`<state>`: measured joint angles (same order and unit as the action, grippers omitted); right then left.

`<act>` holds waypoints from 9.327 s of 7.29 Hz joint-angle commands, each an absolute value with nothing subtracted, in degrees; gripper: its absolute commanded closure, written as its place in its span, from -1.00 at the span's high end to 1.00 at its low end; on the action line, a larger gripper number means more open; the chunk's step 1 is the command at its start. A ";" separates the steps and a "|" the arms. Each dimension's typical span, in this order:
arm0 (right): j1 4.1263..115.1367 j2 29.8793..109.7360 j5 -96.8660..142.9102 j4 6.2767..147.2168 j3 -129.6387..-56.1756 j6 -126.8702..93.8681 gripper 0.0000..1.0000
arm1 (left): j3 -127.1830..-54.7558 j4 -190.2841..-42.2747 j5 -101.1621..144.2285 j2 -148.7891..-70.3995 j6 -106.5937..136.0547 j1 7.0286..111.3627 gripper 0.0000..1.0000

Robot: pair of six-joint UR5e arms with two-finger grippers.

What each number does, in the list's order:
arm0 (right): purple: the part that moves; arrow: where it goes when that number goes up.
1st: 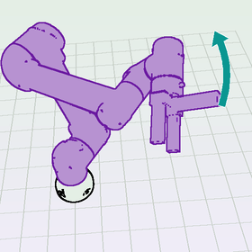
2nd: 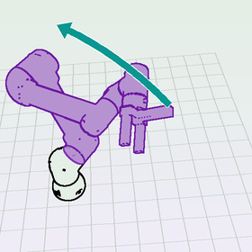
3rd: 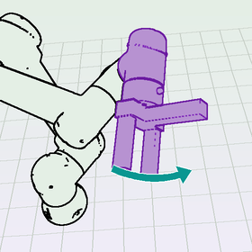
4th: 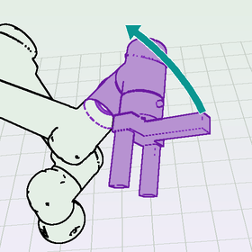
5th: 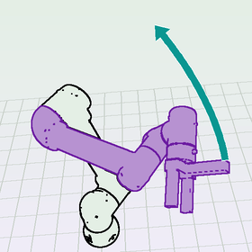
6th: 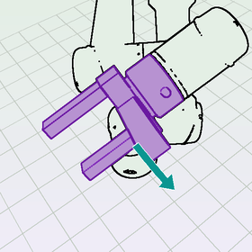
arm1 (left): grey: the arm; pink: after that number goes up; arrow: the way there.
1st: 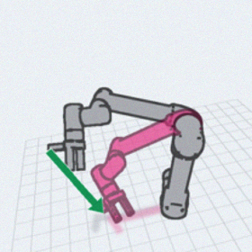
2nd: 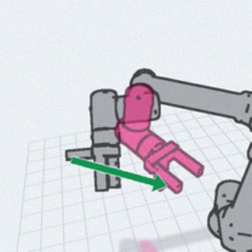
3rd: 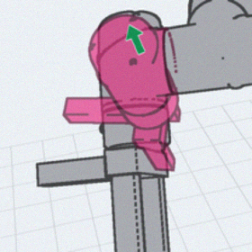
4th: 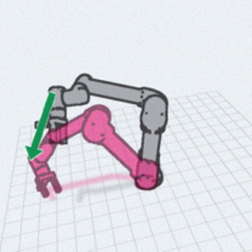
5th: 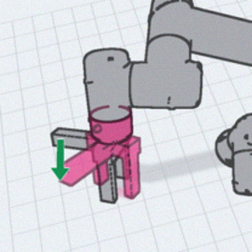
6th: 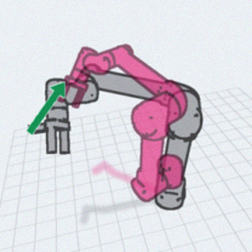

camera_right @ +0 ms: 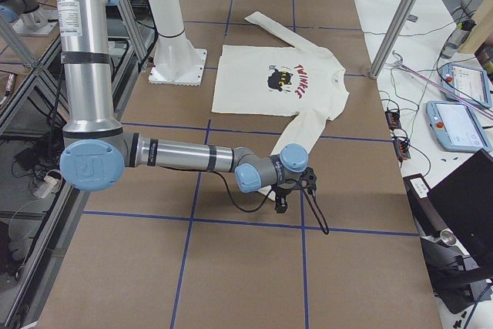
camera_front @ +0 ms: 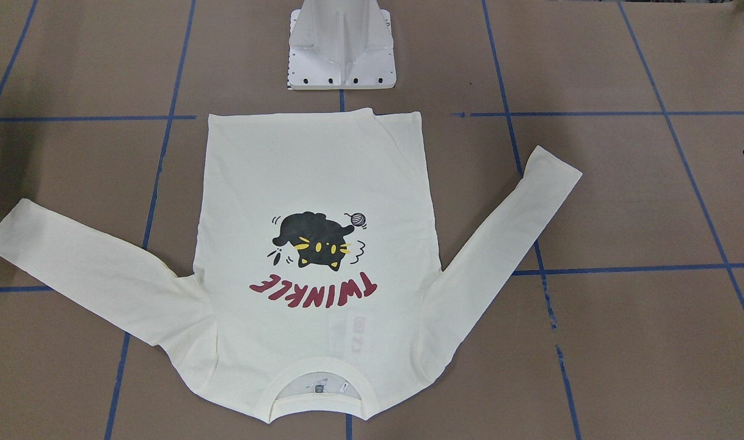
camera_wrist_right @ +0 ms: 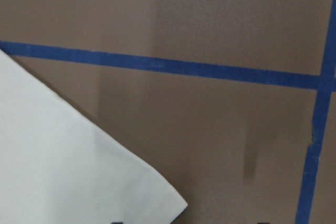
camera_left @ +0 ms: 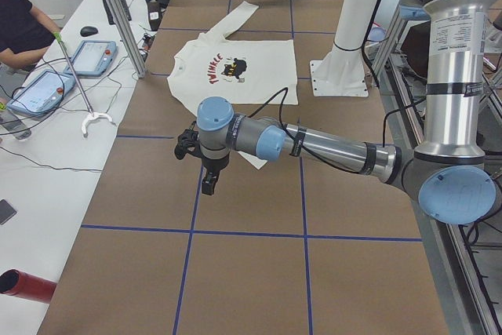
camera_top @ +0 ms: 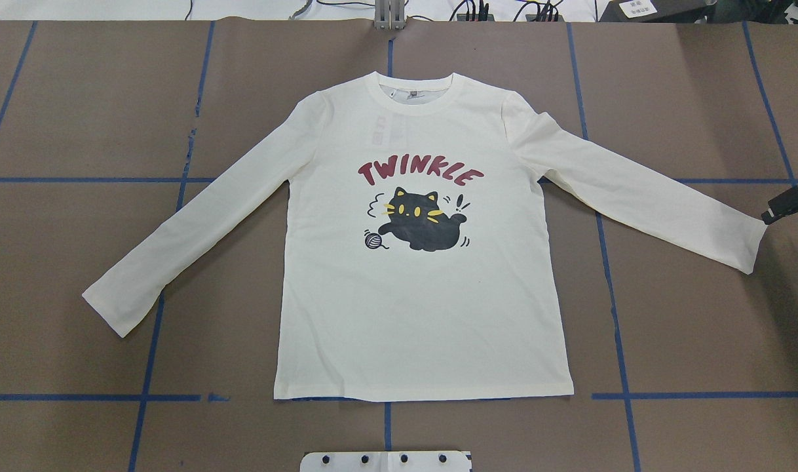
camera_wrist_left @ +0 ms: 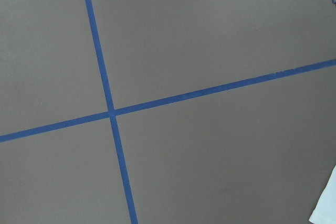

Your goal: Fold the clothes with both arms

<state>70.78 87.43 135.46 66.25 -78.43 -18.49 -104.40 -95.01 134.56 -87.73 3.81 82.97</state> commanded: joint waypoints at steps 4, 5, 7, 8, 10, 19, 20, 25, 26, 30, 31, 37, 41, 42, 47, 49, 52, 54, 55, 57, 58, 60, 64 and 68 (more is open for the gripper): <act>69.26 85.08 135.53 65.66 -74.44 -19.78 -0.09 | -104.41 -95.01 134.56 -87.89 3.78 82.97 1.00; 69.08 84.99 135.53 65.74 -74.44 -19.78 -0.44 | -104.33 -95.01 134.56 -87.89 3.78 82.97 1.00; 68.91 84.64 135.70 65.74 -74.44 -19.78 -1.00 | -104.33 -95.01 134.56 -87.80 3.69 82.97 1.00; 68.91 84.38 135.96 65.74 -74.44 -20.04 -1.00 | -104.33 -95.01 134.47 -87.80 3.69 82.97 1.00; 69.08 84.20 140.24 65.66 -77.24 -23.10 -1.00 | -104.33 -95.10 134.47 -87.80 3.69 82.97 1.00; 38.46 53.57 116.36 66.71 -94.50 -87.60 -1.00 | -104.41 -95.10 134.56 -88.33 3.78 82.97 1.00; 35.28 45.87 111.32 66.62 -88.04 -88.58 -1.00 | -104.41 -95.10 134.56 -88.33 3.78 82.97 1.00; 25.32 26.11 96.61 58.20 -59.26 -89.47 -1.00 | -104.94 -95.10 134.65 -88.33 3.95 82.97 1.00; 24.62 25.41 96.16 58.10 -58.37 -89.56 -0.13 | -104.94 -95.27 134.91 -88.33 3.96 82.97 1.00; 28.62 29.39 102.77 59.23 -64.36 -89.56 0.99 | -104.15 -105.60 137.46 -88.51 19.68 70.79 1.00; 33.26 37.36 111.97 60.28 -72.69 -89.21 0.99 | -103.11 -109.12 137.81 -88.59 31.35 67.88 1.00; 49.48 69.69 125.16 60.38 -98.88 -78.23 0.99 | -94.40 -123.40 133.51 -88.59 60.12 49.15 0.26; 49.40 69.70 124.89 60.38 -98.70 -78.22 0.99 | -94.40 -123.22 133.24 -88.51 60.03 48.52 0.26; 49.39 69.70 124.81 60.38 -98.70 -78.22 0.99 | -94.39 -123.14 133.24 -88.42 59.94 48.52 0.17; 49.39 69.70 124.63 60.38 -98.79 -78.22 0.99 | -94.31 -123.13 131.92 -88.07 60.12 48.43 -0.16; 49.39 69.70 124.54 60.38 -98.88 -78.22 0.99 | -94.39 -123.05 131.84 -87.98 60.12 48.34 -0.08; 49.39 69.79 124.54 60.38 -98.79 -78.31 0.99 | -94.40 -123.05 131.84 -87.80 60.21 48.34 -0.08; 49.39 69.79 124.54 60.38 -98.70 -78.22 0.99 | -94.39 -122.96 131.92 -87.80 60.21 47.99 -0.08; 49.39 69.79 124.54 60.38 -98.70 -78.22 0.99 | -94.48 -122.96 131.84 -87.80 60.21 48.08 -0.13; 49.39 69.79 124.63 60.38 -98.79 -78.31 0.99 | -94.48 -122.96 131.84 -87.72 60.20 47.99 -0.47; 49.39 69.79 124.63 60.38 -98.88 -78.22 0.99 | -94.48 -122.96 131.84 -87.63 60.21 47.99 -0.80; 49.39 69.79 124.63 60.38 -98.70 -78.22 0.99 | -94.66 -122.78 131.92 -87.63 60.29 47.90 -1.00; 51.14 71.01 125.51 60.03 -99.22 -78.22 0.99 | -101.83 -123.05 143.45 -87.45 60.55 48.16 -1.00; 60.08 77.06 133.47 59.68 -99.32 -68.69 1.00 | -103.39 -122.52 141.45 -113.45 86.13 50.28 -1.00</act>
<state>56.23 74.47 129.70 59.71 -99.40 -73.67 -105.54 -122.77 144.28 -101.54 75.53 50.17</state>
